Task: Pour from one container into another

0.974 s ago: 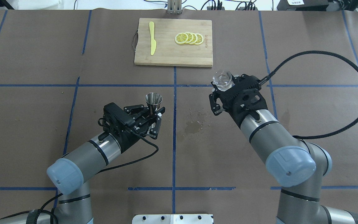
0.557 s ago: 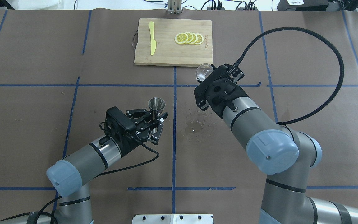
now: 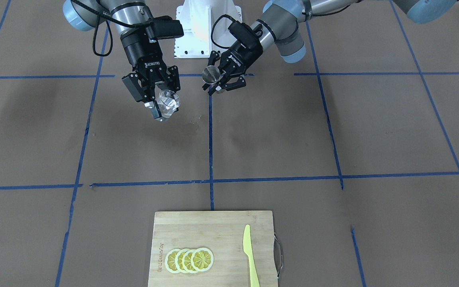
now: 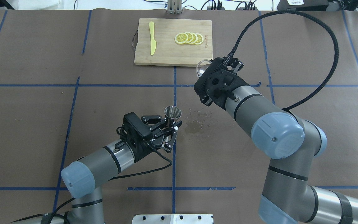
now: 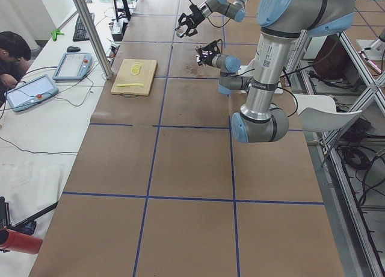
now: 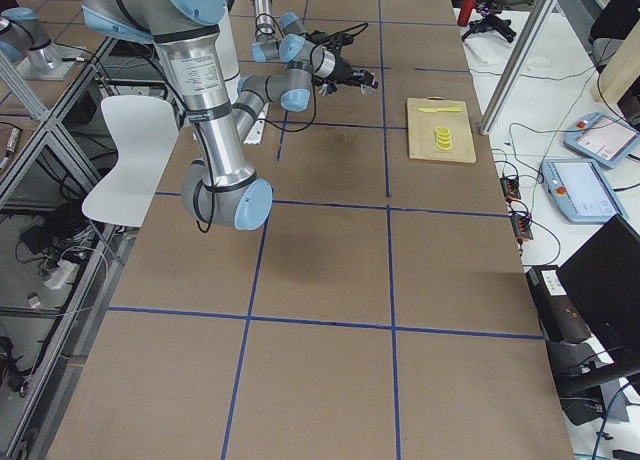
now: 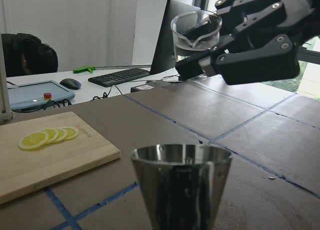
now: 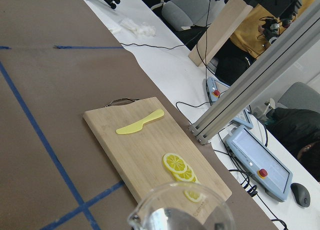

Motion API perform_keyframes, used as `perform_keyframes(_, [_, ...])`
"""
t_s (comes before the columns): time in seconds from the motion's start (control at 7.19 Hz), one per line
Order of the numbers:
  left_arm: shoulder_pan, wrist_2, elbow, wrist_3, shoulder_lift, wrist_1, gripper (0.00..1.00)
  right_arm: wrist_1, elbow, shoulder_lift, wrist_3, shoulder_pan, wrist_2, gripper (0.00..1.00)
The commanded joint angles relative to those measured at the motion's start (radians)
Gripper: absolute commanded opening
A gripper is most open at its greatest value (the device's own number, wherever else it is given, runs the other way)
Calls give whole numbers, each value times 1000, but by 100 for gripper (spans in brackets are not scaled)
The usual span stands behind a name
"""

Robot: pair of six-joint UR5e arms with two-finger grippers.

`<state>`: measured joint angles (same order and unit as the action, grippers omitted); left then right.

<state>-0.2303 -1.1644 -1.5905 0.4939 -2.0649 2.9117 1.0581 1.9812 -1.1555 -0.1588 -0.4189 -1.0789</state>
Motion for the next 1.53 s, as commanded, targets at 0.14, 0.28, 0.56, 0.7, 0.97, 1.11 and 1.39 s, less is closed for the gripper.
perform_keyframes(0.14, [-18,8,23,-3,-38,-5,0,-7,8,-9,2,11,-9,0])
perform_keyframes(0.28, [-33,9,56,-3,-66,-8,0,-9,10,-9,1,23,-4,0])
perform_keyframes(0.56, [-55,9,121,-3,-116,-8,0,-9,10,-6,-1,29,-3,0])
perform_keyframes(0.7, [-60,8,133,-3,-123,-8,0,-9,10,-4,-1,31,-1,0])
perform_keyframes(0.97, [-60,6,141,-3,-123,-8,0,-3,10,-1,1,31,23,0])
perform_keyframes(1.11, [-60,5,148,-3,-126,-9,0,0,8,-1,2,35,34,0])
perform_keyframes(1.39, [-60,2,172,-3,-152,-9,0,2,5,2,2,48,57,0])
